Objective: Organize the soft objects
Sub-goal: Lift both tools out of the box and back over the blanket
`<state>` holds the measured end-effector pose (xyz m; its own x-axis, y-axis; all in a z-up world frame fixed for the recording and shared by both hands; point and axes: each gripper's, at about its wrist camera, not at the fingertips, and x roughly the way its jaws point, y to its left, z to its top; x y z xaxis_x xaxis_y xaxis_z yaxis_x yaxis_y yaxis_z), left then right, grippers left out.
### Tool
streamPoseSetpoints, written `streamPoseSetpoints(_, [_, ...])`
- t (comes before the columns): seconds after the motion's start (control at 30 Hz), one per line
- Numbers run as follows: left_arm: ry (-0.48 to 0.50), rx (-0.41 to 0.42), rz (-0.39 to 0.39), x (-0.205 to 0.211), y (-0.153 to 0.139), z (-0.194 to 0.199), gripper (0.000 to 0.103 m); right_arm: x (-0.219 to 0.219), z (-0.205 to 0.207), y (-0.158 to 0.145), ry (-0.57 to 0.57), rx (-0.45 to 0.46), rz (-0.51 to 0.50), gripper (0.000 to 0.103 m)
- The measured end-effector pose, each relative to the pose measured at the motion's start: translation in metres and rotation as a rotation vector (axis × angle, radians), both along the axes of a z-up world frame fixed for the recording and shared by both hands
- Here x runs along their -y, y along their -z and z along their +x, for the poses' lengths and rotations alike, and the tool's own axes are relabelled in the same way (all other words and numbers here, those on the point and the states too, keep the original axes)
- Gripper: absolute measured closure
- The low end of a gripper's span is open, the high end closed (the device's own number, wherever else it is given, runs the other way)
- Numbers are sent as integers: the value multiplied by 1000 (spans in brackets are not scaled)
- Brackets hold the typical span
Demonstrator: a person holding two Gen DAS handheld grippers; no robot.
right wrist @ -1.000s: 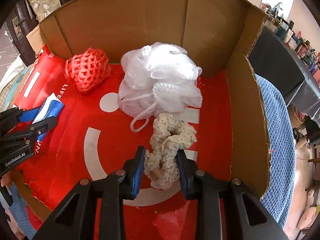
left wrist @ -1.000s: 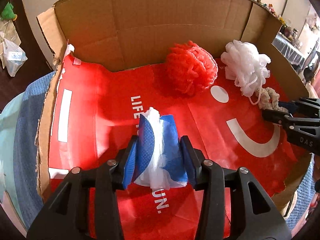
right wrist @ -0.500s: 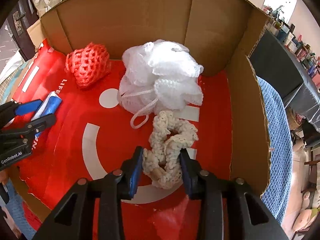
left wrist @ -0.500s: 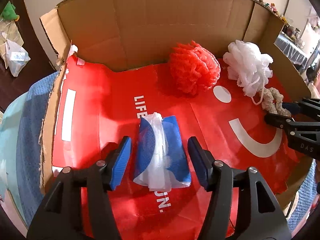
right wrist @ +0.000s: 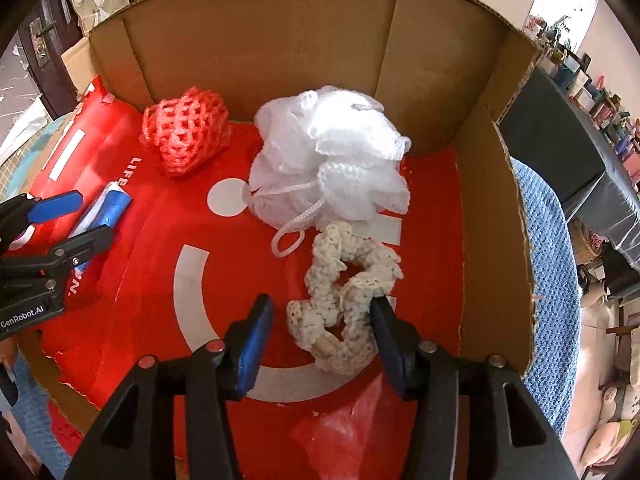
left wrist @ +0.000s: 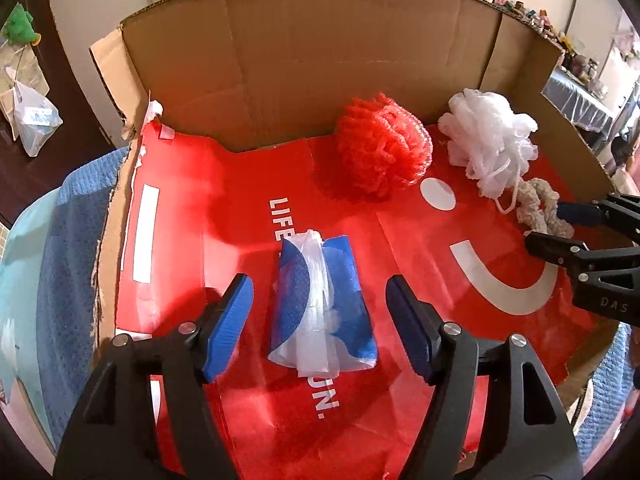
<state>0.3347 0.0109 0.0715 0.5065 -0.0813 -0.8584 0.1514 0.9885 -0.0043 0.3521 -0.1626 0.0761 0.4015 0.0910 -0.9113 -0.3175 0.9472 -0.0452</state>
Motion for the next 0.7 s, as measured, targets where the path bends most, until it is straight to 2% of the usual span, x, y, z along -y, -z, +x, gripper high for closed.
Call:
streamPoseSetpoints(0.1, [4,15,-4,2,-7,-5,33,-1,-4,-7,-1,10,4,48])
streamPoseSetpoints(0.2, [8,35,-12,4,-16,-12,27,0,-8,-16,0,23,17,46])
streamPoseSetpoints(0.23, [9,42,-14,7,-20,-14,26,-1,-10,-19,0,28,19,44])
streamPoseSetpoints(0.3, [15,57,-23,9,-27,-21,25,0,-15,-29,0,58,15,33])
streamPoseSetpoints(0.4, [12,83,-45,7,-37,-29,23,2,-21,-40,3,79,37,32])
streamPoseSetpoints(0.5, [12,122,-52,6,-49,-40,21,7,-29,-54,4,108,55,31])
streamPoseSetpoints(0.7, [5,239,-56,4,-74,-62,20,19,-48,-81,6,190,98,20])
